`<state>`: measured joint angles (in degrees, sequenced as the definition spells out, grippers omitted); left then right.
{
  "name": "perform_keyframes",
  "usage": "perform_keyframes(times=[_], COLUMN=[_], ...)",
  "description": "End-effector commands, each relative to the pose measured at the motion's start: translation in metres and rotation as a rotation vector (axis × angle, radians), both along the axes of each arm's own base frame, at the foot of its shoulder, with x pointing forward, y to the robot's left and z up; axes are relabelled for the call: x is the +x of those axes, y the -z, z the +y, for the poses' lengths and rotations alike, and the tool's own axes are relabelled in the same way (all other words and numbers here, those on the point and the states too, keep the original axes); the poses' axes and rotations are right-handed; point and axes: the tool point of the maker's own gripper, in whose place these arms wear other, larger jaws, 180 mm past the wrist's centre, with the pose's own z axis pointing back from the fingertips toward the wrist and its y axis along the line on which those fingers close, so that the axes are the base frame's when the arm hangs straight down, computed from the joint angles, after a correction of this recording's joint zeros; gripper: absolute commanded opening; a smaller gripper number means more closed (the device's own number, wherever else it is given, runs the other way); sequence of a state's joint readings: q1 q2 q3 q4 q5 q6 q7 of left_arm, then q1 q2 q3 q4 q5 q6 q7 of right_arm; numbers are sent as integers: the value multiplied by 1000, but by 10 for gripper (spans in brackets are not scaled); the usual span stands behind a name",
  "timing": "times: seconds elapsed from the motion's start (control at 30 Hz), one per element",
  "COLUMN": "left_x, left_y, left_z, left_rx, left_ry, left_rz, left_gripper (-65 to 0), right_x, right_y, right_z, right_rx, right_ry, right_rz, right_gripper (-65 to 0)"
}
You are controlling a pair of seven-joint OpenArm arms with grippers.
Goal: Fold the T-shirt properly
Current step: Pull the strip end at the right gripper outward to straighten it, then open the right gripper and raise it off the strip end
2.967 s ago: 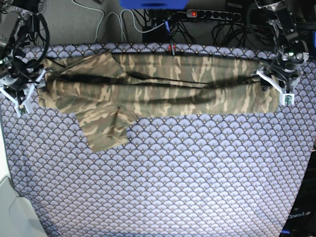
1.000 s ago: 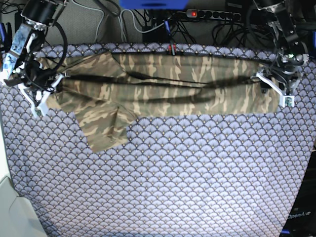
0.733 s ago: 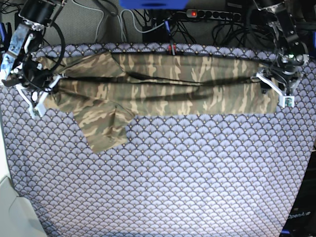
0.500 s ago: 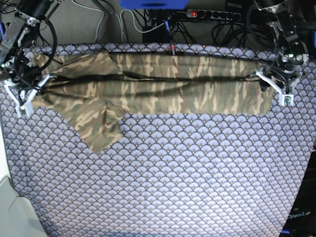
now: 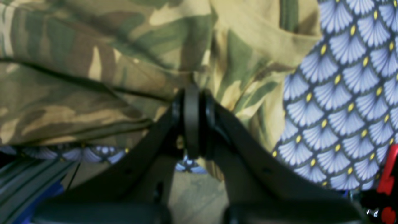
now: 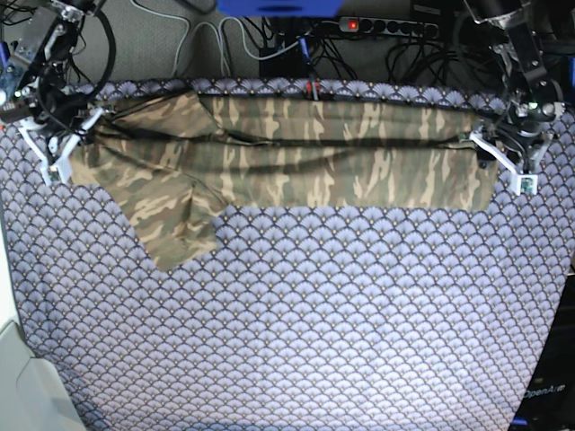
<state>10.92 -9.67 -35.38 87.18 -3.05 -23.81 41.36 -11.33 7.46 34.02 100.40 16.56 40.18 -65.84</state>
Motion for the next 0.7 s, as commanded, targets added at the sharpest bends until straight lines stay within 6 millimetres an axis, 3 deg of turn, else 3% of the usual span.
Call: perform_keyframes(times=[0.0,0.2,0.47,0.67], left_x=[8,10,17,13], left_y=[-13,-21,-28,-18], left_z=[11,23,27,28], left_rx=[35,67,77,61], left_ry=[2,9,8,-1], left_rz=[-37,-41,-58,-33], left_gripper=[-318,-318,-318,-318], right_x=[7,4,4,-4], right_y=[-9,-16,-16,-10], right_z=[-5,-25,-26,-23], right_rx=[-19,-47,-48,-42], right_ry=[0,43,43,38], right_rz=[-42,-60,-57,-38], right_gripper=[-650,-650,-650,-650])
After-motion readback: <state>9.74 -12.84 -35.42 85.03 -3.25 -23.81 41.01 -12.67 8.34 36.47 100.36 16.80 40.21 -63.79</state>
